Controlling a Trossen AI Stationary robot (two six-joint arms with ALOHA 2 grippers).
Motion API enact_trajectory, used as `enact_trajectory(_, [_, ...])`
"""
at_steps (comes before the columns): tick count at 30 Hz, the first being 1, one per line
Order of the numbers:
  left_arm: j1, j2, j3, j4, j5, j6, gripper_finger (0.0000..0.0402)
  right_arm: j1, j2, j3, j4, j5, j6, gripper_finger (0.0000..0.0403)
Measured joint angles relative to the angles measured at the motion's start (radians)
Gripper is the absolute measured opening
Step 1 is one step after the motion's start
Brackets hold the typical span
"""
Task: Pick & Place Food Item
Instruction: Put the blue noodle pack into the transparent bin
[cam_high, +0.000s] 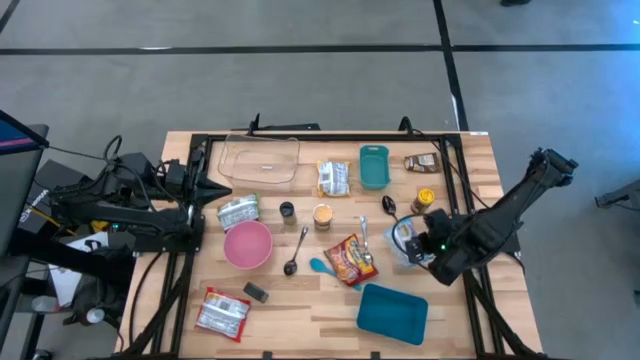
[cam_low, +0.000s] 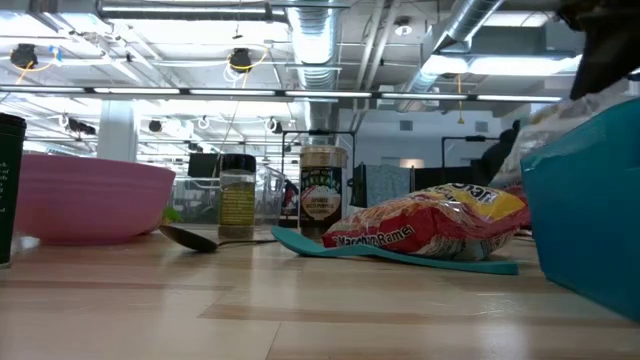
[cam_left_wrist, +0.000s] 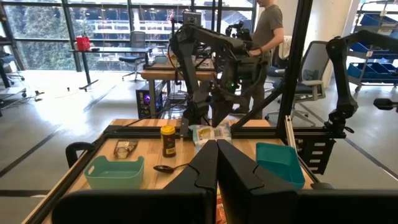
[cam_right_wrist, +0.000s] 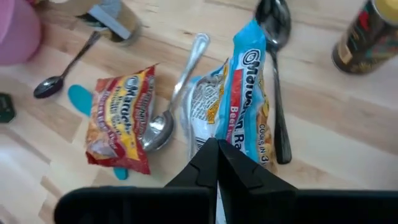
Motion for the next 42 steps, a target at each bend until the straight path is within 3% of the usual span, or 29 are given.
enact_trajectory(16, [0.0, 0.002, 0.0, 0.026, 0.0, 0.0, 0.0, -0.113, -0.002, 0.152, 0.007, 0.073, -0.451, 0.0])
enact_trajectory(33, [0.0, 0.057, 0.0, 0.62, 0.0, 0.0, 0.0, -0.221, -0.001, 0.231, 0.053, 0.069, -0.728, 0.0])
enact_trajectory(42, [0.0, 0.06, 0.0, 0.689, 0.0, 0.0, 0.0, -0.287, -0.001, 0.232, 0.163, 0.065, -0.886, 0.0])
